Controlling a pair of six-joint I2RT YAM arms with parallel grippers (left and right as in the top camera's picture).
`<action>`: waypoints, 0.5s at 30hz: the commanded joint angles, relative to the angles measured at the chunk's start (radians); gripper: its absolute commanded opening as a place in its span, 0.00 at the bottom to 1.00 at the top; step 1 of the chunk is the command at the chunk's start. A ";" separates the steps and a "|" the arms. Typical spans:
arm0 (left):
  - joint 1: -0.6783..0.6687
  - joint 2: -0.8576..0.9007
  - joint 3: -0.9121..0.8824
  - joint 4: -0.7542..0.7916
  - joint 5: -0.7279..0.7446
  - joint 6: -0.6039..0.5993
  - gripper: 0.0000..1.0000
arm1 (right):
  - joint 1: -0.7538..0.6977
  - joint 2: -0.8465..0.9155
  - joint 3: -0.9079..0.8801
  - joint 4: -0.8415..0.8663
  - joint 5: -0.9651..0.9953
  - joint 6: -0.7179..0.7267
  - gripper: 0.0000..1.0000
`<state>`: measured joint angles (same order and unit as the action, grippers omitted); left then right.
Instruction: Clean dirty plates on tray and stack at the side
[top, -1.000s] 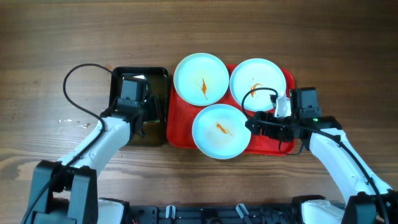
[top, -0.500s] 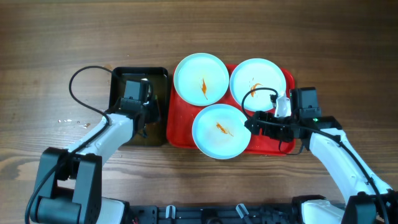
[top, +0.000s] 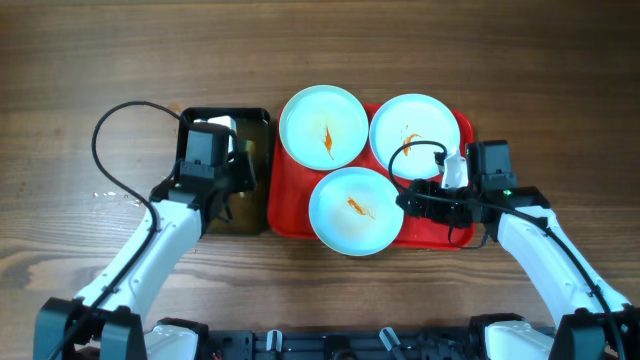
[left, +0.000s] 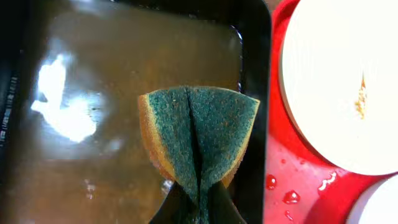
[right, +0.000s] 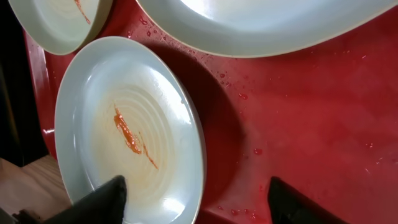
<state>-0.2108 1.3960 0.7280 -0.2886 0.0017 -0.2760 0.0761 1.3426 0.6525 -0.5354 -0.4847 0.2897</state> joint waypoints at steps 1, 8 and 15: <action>-0.002 -0.018 0.011 -0.018 0.099 -0.051 0.04 | 0.005 0.010 -0.002 0.003 0.013 0.002 0.55; -0.002 -0.018 0.011 -0.050 0.099 -0.050 0.04 | 0.078 0.017 -0.006 0.004 0.075 0.049 0.54; -0.002 -0.018 0.011 -0.076 0.123 -0.050 0.04 | 0.144 0.190 -0.006 0.060 0.102 0.129 0.31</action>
<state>-0.2108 1.3956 0.7280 -0.3664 0.0853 -0.3141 0.2146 1.4734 0.6514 -0.4931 -0.4046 0.3725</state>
